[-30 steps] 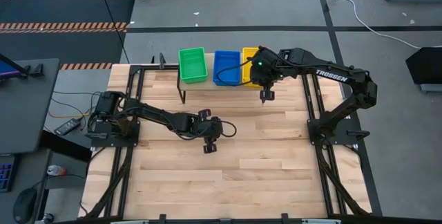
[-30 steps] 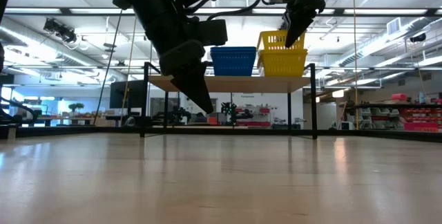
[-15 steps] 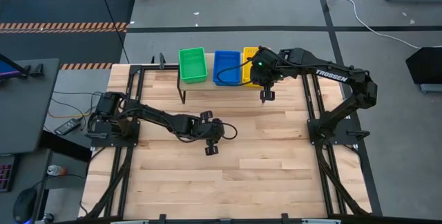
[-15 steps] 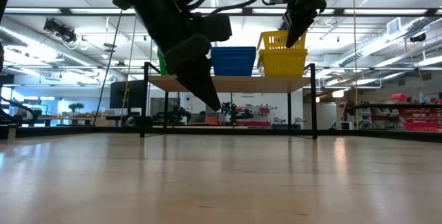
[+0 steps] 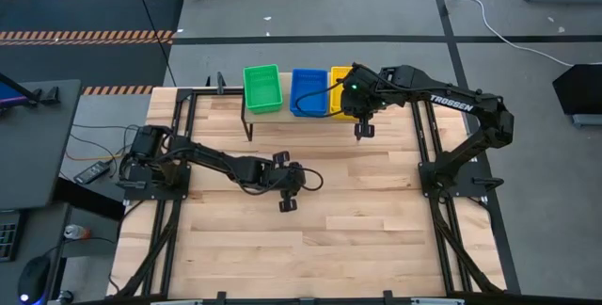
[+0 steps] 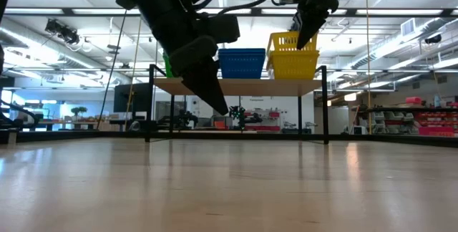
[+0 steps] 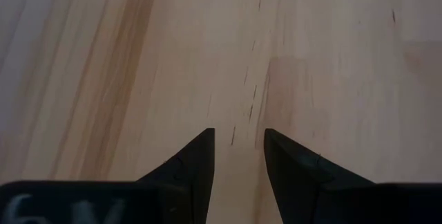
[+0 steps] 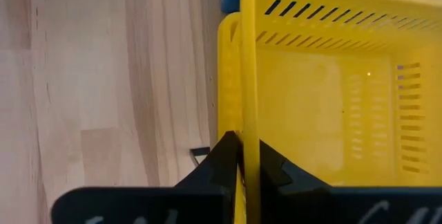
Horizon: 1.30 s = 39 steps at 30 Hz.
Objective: Stack baskets on shelf by color
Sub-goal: Stack the yellow bin on top of the yellow bin on the shelf
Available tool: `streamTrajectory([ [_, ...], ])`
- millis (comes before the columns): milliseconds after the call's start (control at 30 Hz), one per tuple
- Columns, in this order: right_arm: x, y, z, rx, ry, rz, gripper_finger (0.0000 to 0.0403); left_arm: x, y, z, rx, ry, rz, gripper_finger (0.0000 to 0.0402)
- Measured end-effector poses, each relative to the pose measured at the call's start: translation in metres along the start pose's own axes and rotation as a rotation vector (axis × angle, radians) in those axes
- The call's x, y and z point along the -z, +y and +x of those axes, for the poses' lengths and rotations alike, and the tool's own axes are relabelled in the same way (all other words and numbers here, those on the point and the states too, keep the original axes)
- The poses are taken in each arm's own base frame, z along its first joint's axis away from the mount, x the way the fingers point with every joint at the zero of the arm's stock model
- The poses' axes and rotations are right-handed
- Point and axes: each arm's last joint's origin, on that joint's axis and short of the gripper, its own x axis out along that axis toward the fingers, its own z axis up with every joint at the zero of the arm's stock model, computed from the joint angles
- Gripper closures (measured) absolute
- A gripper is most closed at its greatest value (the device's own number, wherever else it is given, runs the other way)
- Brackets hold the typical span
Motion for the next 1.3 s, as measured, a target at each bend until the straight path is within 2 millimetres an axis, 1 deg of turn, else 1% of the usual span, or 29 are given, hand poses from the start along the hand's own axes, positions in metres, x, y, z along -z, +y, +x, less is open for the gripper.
streamTrajectory([
  [367, 0.0000, 0.0000, 0.0000, 0.001, 0.000, 0.000, 0.0344, 0.0002, -0.0009, -0.0003, 0.002, 0.000, 0.002, 0.0269],
  [733, 0.0000, 0.0000, -0.0001, 0.000, 0.000, -0.001, 0.0339, 0.0001, -0.0009, -0.0003, 0.001, -0.001, 0.000, 0.0269],
  [1100, -0.0013, -0.0005, -0.0001, 0.005, -0.014, 0.001, 0.0294, 0.0001, -0.0009, -0.0004, 0.001, -0.001, 0.000, 0.0269],
  [1300, -0.0006, -0.0002, 0.0000, 0.003, -0.007, -0.004, 0.0289, 0.0000, -0.0009, -0.0004, 0.001, -0.001, 0.000, 0.0269],
])
